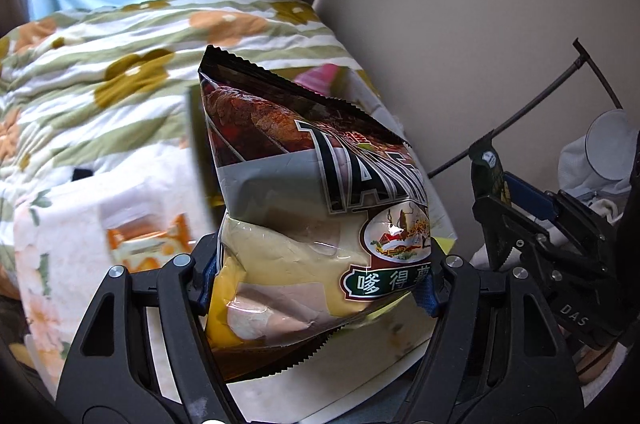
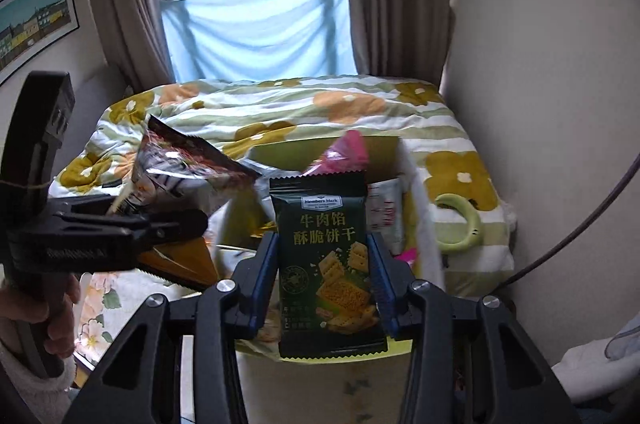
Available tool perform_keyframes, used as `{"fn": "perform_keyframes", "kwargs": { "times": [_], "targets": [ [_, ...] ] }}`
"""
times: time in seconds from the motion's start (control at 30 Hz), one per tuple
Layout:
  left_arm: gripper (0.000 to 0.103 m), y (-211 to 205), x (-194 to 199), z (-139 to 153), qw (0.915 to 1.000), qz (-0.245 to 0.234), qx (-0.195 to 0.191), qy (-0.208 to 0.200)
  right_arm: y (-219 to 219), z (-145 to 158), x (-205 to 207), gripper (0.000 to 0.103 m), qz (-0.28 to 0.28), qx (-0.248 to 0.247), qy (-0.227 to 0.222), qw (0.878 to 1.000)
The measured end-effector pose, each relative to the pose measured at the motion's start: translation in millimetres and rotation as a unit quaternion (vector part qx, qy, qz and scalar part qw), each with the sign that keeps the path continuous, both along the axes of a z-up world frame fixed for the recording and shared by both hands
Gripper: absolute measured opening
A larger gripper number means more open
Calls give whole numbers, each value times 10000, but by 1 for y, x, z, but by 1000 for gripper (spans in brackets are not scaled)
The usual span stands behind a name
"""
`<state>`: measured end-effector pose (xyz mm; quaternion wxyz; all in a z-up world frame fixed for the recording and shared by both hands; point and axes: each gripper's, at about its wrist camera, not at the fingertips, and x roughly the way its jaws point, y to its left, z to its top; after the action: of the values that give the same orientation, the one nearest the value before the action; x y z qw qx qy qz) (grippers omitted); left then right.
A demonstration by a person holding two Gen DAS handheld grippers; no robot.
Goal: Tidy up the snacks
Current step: 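Carry both snacks over the box and open both grippers to drop them, then withdraw both grippers from the box toward the cake bag and white packet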
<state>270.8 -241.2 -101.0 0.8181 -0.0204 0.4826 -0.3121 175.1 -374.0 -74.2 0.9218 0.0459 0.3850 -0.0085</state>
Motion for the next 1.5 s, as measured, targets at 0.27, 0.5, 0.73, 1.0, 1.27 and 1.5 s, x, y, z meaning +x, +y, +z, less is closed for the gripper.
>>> {"fn": "perform_keyframes", "kwargs": {
  "times": [0.27,0.5,0.73,1.0,1.27,1.5],
  "targets": [
    [98,-70,-7,-28,9994,130,55,311,-61,-4,-2,41,-67,132,115,9998],
    [98,-52,-9,-31,9978,503,164,400,-77,-18,14,41,145,446,284,9985],
    [98,-10,-9,-24,9941,951,492,149,-58,-30,42,41,498,540,387,9965],
    [98,29,-3,-29,9865,1407,839,15,-51,-59,72,41,284,898,894,9915],
    [98,64,-4,-38,9793,1779,959,113,-58,-79,82,72,116,1153,1193,9861],
    [98,96,-16,-47,9737,2088,878,263,-57,-74,68,103,116,1003,934,9905]
  ]
}}
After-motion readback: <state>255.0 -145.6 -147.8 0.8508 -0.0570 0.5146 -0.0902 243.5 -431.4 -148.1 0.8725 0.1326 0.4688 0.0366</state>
